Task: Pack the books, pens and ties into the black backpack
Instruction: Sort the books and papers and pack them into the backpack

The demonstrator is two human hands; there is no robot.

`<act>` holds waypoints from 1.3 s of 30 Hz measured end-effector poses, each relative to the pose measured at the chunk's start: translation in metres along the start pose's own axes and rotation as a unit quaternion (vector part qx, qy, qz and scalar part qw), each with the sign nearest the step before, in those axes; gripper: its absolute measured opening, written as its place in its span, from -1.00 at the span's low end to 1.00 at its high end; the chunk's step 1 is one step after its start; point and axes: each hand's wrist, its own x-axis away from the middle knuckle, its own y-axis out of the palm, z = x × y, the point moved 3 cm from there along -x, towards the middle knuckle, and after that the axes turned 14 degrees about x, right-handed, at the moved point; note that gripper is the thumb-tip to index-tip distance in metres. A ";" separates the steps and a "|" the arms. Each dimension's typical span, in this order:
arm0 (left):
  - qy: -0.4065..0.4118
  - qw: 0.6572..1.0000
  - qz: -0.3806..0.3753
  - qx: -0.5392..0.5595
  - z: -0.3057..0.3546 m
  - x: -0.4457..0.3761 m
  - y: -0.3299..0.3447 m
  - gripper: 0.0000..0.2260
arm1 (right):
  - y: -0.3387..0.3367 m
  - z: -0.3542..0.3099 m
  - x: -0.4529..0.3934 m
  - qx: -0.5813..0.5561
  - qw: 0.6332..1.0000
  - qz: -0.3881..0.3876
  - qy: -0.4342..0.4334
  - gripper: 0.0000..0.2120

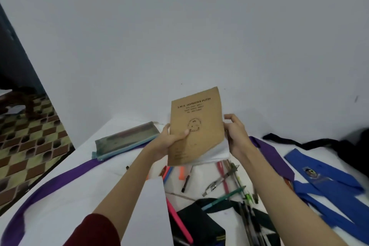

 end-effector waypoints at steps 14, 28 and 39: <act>0.181 0.976 0.068 0.096 0.039 0.034 0.065 -0.69 | -0.047 -0.003 0.058 0.136 0.977 -0.159 -0.041 -0.68; 0.219 0.974 -0.061 -0.023 0.026 0.038 0.268 -0.82 | -0.243 0.007 0.137 0.157 0.983 -0.075 -0.062 -0.66; 0.282 0.855 -0.225 -0.374 0.027 0.086 0.484 -0.87 | -0.466 -0.075 0.229 0.373 0.897 0.189 -0.144 -0.26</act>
